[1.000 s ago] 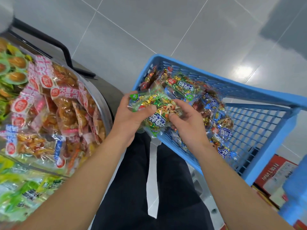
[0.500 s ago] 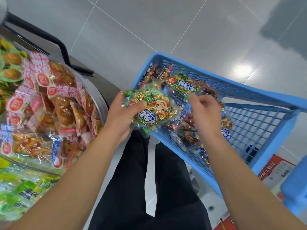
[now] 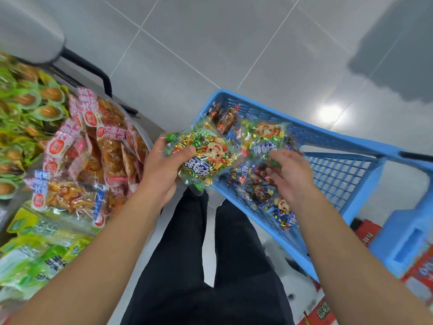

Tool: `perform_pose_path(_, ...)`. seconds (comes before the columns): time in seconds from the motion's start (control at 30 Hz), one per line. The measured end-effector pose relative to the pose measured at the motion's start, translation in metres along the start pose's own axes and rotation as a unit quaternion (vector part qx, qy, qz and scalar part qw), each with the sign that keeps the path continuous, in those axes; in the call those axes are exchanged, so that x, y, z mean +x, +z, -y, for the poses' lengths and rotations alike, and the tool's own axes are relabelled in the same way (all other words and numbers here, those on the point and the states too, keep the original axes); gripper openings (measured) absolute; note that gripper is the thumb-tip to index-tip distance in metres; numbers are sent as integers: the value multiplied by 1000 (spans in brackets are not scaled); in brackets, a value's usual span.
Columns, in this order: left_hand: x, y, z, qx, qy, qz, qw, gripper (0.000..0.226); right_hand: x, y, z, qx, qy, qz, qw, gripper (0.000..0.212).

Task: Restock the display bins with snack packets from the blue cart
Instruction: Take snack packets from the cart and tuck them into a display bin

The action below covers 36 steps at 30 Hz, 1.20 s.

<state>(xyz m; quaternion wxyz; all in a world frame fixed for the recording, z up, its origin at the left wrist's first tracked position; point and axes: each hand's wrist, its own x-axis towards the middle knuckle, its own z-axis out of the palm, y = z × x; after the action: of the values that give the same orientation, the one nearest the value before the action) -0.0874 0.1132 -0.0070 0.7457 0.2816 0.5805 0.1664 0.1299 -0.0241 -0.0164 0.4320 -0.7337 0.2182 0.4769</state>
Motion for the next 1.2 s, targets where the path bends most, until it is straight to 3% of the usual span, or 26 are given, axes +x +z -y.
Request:
perform_pose_path(0.13,-42,-1,-27,-17,31,8,999,36,-54,-28,11,35,-57,85,994,13)
perform_pose_path(0.23,-76,-8,-39,-46,43,-3,998,42,-79,-36,13,-61,-159,41,984,10)
perform_pose_path(0.33,-95,-13,-26,-68,40,-28,996,51,-68,-32,-4,-221,-228,-8,948,9)
perform_pose_path(0.47,-96,-20,11,-84,20,-71,994,29,-26,-22,-45,-374,-224,55,898,33)
perform_pose_path(0.57,-99,-28,29,-104,8,-104,989,34,-8,-25,-65,-466,-257,77,843,53)
perform_pose_path(0.77,-100,-27,55,-83,-5,-124,989,31,15,-18,-80,-590,-295,187,728,91)
perform_pose_path(0.9,-98,-26,74,-90,-16,-143,986,33,22,-9,-98,-629,-307,180,691,97)
perform_pose_path(0.97,-99,-25,82,-95,-15,-148,984,33,20,-9,-100,-609,-337,156,701,80)
perform_pose_path(1.1,-110,-25,87,-110,-17,-161,981,38,0,-26,-84,-452,-338,124,816,37)
perform_pose_path(1.2,-129,-21,83,-119,-1,-155,981,42,-26,-51,-62,-338,-272,143,889,26)
